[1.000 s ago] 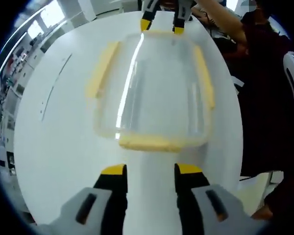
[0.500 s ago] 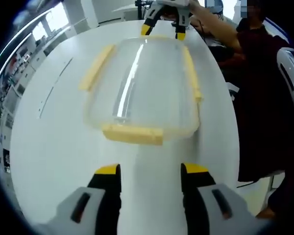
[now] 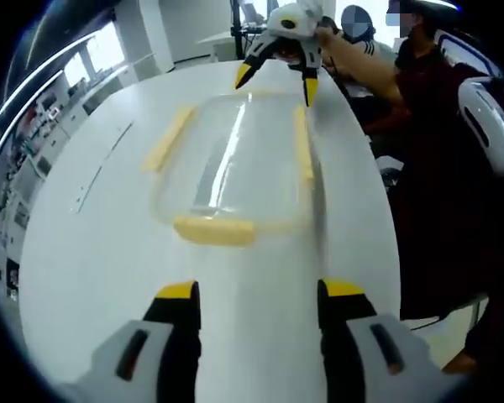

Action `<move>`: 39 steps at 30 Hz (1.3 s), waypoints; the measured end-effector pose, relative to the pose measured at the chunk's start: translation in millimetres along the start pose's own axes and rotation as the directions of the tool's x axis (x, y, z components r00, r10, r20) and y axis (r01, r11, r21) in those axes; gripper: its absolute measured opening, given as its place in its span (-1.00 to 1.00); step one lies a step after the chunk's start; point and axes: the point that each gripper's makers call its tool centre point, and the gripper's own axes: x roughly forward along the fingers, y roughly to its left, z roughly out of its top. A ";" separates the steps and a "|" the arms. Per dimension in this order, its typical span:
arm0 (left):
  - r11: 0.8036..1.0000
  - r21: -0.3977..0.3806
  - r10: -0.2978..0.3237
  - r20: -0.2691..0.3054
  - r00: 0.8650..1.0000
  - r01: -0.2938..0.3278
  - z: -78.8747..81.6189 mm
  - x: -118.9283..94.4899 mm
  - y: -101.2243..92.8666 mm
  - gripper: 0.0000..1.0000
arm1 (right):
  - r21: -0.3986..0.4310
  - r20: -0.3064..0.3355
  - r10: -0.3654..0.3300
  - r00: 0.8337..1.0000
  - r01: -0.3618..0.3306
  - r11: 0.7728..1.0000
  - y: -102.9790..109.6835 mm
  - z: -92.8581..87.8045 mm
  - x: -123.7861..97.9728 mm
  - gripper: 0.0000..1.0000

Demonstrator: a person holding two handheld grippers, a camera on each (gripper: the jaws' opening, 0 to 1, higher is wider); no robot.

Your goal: Snap each plastic latch of the storage box into its locked position after aligning the lid with the box until every specified latch is closed and the lid sits flush.

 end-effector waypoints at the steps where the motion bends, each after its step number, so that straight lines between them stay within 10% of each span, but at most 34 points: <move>1: 1.000 -0.005 -0.009 0.004 1.000 0.009 0.2 -2.3 -2.7 0.13 | -0.002 0.018 -0.005 1.000 0.005 1.000 0.8 2.5 -1.4 0.57; 8: 1.000 0.011 -0.015 0.087 0.996 0.014 10.5 -18.4 -9.8 0.11 | -0.010 0.115 -0.047 0.992 0.048 0.999 1.0 12.9 -14.2 0.69; 16: 1.000 0.014 -0.024 0.305 0.952 0.021 39.2 -44.6 -12.5 0.21 | 0.021 0.283 -0.085 0.955 0.082 0.996 2.2 31.9 -34.8 0.93; 27: 0.999 -0.044 0.009 0.399 0.917 0.009 46.6 -46.0 -8.5 0.31 | 0.031 0.398 -0.098 0.912 0.093 0.995 12.9 47.8 -45.9 1.00; 31: 0.998 -0.036 0.055 0.459 0.887 -0.043 53.3 -50.3 -3.8 0.38 | 0.043 0.454 -0.117 0.884 0.109 0.993 14.9 55.0 -50.3 1.00; 36: 0.993 -0.066 0.116 0.586 0.802 -0.096 71.1 -60.3 2.6 0.55 | 0.061 0.493 -0.159 0.855 0.149 0.987 13.6 57.6 -55.7 1.00; 39: 0.990 -0.090 0.144 0.616 0.775 -0.112 71.7 -60.9 6.0 0.65 | 0.078 0.506 -0.195 0.841 0.180 0.981 10.3 55.3 -58.1 1.00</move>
